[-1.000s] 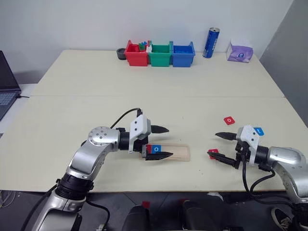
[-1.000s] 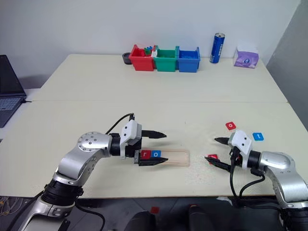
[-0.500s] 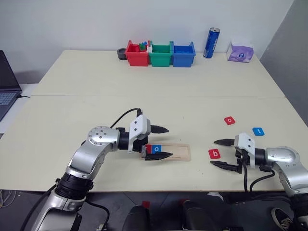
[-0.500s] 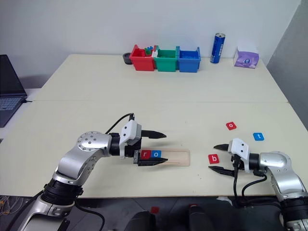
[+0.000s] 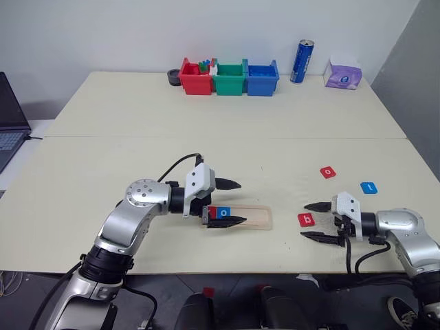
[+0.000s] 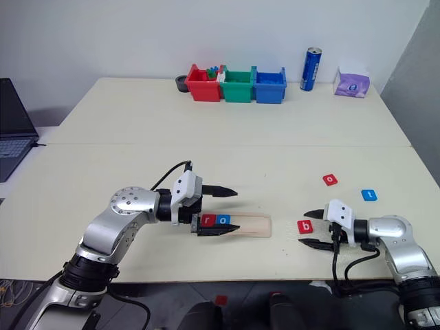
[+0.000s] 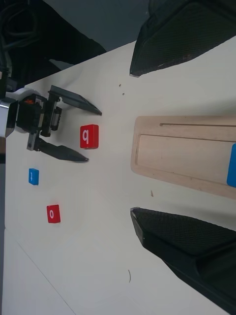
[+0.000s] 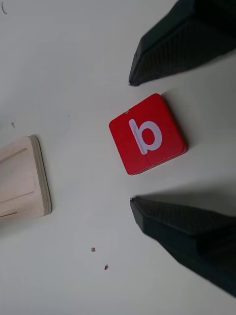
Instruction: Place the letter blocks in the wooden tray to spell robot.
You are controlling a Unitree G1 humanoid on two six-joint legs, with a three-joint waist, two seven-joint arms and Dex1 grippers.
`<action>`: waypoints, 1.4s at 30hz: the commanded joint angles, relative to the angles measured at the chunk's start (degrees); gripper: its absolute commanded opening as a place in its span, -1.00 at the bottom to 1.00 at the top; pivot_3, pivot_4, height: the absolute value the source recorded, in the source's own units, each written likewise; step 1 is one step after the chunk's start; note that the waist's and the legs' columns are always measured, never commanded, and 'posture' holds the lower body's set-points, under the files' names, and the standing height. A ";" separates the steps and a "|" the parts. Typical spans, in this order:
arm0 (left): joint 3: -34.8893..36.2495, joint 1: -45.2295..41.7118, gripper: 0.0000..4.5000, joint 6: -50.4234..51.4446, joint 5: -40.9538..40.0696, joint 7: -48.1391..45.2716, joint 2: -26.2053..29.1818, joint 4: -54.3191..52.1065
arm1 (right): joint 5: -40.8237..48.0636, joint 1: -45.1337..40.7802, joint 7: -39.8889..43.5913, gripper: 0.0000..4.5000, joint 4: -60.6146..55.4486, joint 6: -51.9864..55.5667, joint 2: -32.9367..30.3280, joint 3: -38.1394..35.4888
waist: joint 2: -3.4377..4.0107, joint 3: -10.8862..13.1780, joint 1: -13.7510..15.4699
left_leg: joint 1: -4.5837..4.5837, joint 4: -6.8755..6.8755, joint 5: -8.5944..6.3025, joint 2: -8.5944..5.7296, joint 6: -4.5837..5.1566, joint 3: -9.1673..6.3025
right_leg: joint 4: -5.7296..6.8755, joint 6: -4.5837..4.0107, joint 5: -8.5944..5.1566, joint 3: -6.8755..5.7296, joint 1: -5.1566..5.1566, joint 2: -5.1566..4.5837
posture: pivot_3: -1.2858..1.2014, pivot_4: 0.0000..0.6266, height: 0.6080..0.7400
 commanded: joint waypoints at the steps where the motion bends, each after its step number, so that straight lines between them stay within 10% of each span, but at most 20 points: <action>1: -0.16 -1.03 1.00 -0.09 -0.32 0.08 0.15 -1.41 | -0.31 -0.72 0.08 0.07 0.34 -0.88 -0.17 -0.22 | 0.00 0.00 0.00 | 0.00 0.00 0.00 0.00 0.00 0.00 | 0.01 0.00 0.00 0.00 0.00 0.00 | 0.03 -0.52 1.00; 4: -0.14 -1.04 1.00 0.04 -0.32 0.16 0.18 -1.51 | -0.23 -0.63 0.26 -0.36 0.34 -1.23 -0.42 -0.27 | 0.00 0.00 0.01 | 0.00 0.01 0.00 0.00 0.00 0.00 | 0.01 0.00 0.00 0.00 0.01 0.00 | 0.03 -0.52 1.00; 20: 2.38 1.30 1.00 -5.22 -1.01 -7.55 8.22 0.72 | 4.59 -11.44 -1.46 -0.35 -14.13 12.57 7.67 5.16 | 0.07 0.01 -0.03 | 0.02 0.00 0.00 0.06 0.00 -0.07 | 0.05 -0.05 0.03 -0.06 -0.01 0.05 | 0.03 -0.52 1.00; 42: 3.95 4.46 1.00 -8.46 -0.43 -7.55 11.29 1.37 | -5.24 -18.59 -3.65 -0.35 -1.75 5.40 18.35 15.48 | 0.08 0.02 0.00 | -0.02 0.00 0.00 0.04 0.00 -0.04 | 0.05 -0.05 0.03 -0.11 -0.05 -0.01 | 0.03 -0.52 1.00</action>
